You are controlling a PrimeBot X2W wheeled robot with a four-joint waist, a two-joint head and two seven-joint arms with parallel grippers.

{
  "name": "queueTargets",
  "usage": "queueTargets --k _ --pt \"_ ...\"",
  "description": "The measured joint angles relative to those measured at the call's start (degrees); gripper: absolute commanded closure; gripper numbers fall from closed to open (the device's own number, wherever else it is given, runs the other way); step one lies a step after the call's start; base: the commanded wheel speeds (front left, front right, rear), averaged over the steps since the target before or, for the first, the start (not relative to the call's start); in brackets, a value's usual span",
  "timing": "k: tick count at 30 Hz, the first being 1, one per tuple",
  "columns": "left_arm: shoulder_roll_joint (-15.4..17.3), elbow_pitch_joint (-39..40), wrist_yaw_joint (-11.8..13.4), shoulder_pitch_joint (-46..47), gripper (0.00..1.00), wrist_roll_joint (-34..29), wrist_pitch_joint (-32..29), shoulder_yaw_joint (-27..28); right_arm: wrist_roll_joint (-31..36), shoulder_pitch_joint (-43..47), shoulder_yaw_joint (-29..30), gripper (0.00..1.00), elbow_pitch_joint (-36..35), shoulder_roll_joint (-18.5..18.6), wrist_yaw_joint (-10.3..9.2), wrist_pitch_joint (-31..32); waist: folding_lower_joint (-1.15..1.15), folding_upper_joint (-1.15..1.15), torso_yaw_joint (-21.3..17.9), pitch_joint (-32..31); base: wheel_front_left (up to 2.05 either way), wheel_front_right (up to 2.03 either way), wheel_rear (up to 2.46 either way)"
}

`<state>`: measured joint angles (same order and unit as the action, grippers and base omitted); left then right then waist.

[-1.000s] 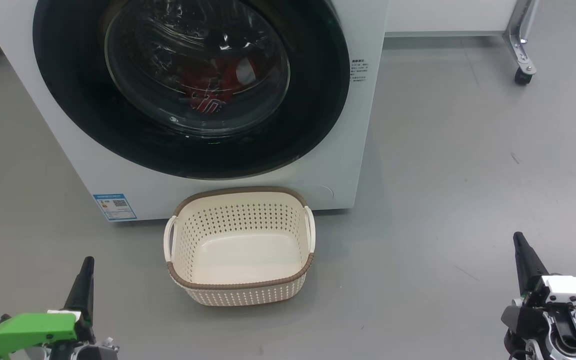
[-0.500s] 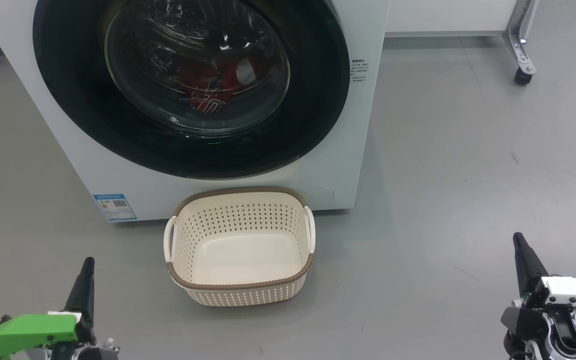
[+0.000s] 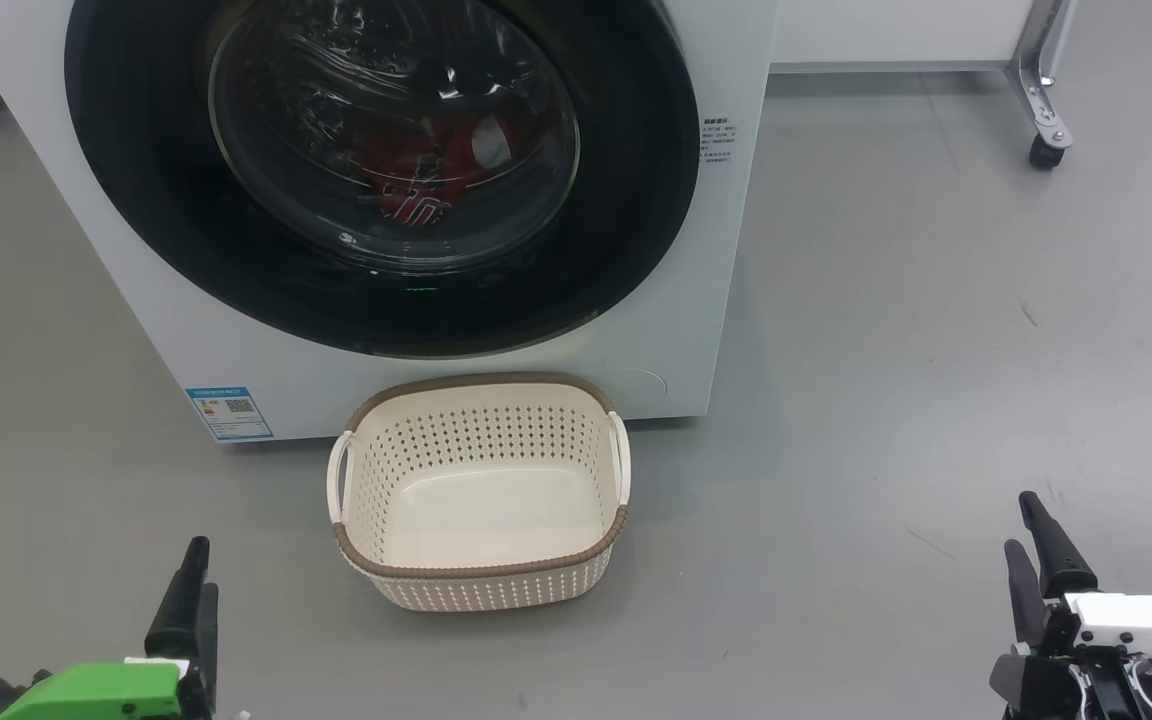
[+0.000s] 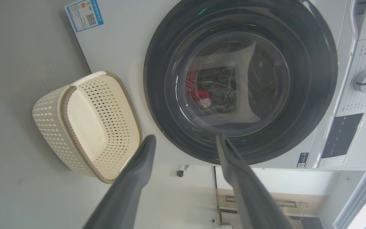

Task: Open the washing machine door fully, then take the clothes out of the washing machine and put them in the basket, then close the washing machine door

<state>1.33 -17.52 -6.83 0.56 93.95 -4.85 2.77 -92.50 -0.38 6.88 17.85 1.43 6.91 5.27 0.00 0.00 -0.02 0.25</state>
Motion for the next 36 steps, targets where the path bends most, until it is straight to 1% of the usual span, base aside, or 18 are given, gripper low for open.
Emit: queueTargets --k 12,24,36 --pt "0.01 1.86 0.00 0.10 0.00 -0.80 1.98 -1.51 2.16 -0.02 -0.60 0.00 -1.41 0.66 0.01 -1.14 0.00 0.00 0.00 0.13 0.00 0.00 0.00" --pt "0.18 3.20 0.00 0.29 0.00 -4.20 4.50 -3.33 6.10 -0.02 -1.91 0.00 -2.10 2.24 0.01 -3.20 0.00 0.00 0.02 0.17 0.00 0.00 0.00" --pt "2.29 3.34 0.00 0.30 0.00 -12.40 7.54 -6.33 14.12 -0.03 -4.74 0.00 -2.14 4.88 0.01 -6.61 0.00 0.00 0.02 0.10 0.00 0.00 0.00"
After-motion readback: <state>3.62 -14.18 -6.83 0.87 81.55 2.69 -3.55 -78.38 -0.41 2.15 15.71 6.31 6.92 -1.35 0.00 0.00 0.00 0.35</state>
